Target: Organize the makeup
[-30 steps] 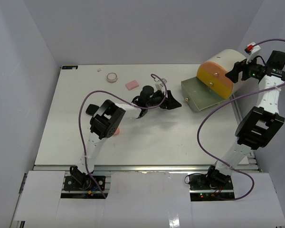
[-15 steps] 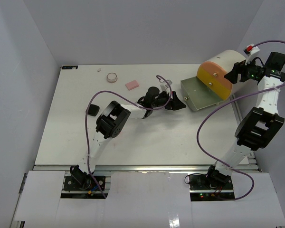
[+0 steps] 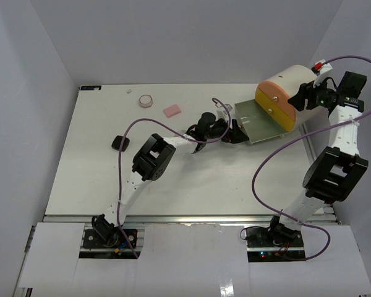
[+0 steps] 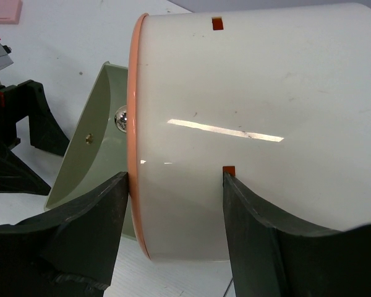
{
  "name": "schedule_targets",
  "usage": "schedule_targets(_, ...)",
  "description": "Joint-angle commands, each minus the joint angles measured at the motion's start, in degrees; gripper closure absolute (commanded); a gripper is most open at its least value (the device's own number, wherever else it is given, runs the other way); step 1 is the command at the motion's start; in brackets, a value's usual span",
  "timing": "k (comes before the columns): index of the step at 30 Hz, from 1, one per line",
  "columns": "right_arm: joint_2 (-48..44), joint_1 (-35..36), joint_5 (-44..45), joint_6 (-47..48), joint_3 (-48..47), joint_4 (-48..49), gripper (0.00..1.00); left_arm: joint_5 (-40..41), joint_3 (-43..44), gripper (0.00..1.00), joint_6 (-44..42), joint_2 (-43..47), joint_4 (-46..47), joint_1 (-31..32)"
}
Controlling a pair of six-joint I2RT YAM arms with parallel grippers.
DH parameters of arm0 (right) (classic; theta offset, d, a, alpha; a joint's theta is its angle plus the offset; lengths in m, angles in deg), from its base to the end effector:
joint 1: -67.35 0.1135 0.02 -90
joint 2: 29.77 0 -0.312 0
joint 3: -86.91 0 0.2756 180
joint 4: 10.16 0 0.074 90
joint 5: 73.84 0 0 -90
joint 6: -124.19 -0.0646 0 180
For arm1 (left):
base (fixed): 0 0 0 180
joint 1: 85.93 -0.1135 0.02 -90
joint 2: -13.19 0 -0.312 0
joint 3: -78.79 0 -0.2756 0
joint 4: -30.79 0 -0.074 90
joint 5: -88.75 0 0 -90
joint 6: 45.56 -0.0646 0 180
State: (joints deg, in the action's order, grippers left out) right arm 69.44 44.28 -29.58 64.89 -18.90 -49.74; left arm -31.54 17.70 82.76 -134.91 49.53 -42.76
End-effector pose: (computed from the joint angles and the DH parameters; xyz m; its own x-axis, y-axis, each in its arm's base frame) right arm 0.4263 -0.1313 0.3883 -0.2881 -0.2646 -0.9203 -0.4958 0.8634 -0.0931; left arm 0.4540 -0.4706 0.1204 -0.6944 -0.0827 -0.7148 0.6653 0.3048 -0.6815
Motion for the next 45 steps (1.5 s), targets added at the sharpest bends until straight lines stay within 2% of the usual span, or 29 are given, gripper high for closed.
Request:
schedule_targets(1, -2.69, 2.68, -4.1, -6.79, 4.36, -2.89, 0.46, 5.42, 5.27, 0.07, -0.97, -0.52, -1.16, 2.09)
schedule_targets(4, -3.08, 2.77, -4.13, -7.98, 5.34, -1.92, 0.48, 6.03, 4.56, 0.07, -1.08, 0.14, -0.81, 2.5)
schedule_targets(10, -3.14, 2.77, -1.53, -10.96, 5.88, 1.12, 0.5, 7.08, -2.47, 0.07, -1.15, 4.33, 5.47, 2.89)
schedule_targets(18, -3.76, 2.68, 0.97, -16.2, 7.12, 5.42, 0.49, 6.68, -7.63, 0.07, -1.32, 7.86, 13.06, 3.87)
schedule_targets(28, -4.1, 2.51, 0.22, -19.86, 8.06, 7.3, 0.5, 7.07, -8.08, 0.07, -2.53, 8.44, 12.73, 4.28)
schedule_targets(38, -4.34, 2.56, -0.46, -20.27, 9.76, 8.0, 0.52, 6.93, -4.95, 0.07, -3.82, 7.72, 11.7, 5.03)
schedule_targets(45, -4.73, 2.51, 0.21, -20.07, 10.17, 8.81, 0.52, 8.68, -16.79, 0.07, -4.83, 16.89, 17.46, 6.05)
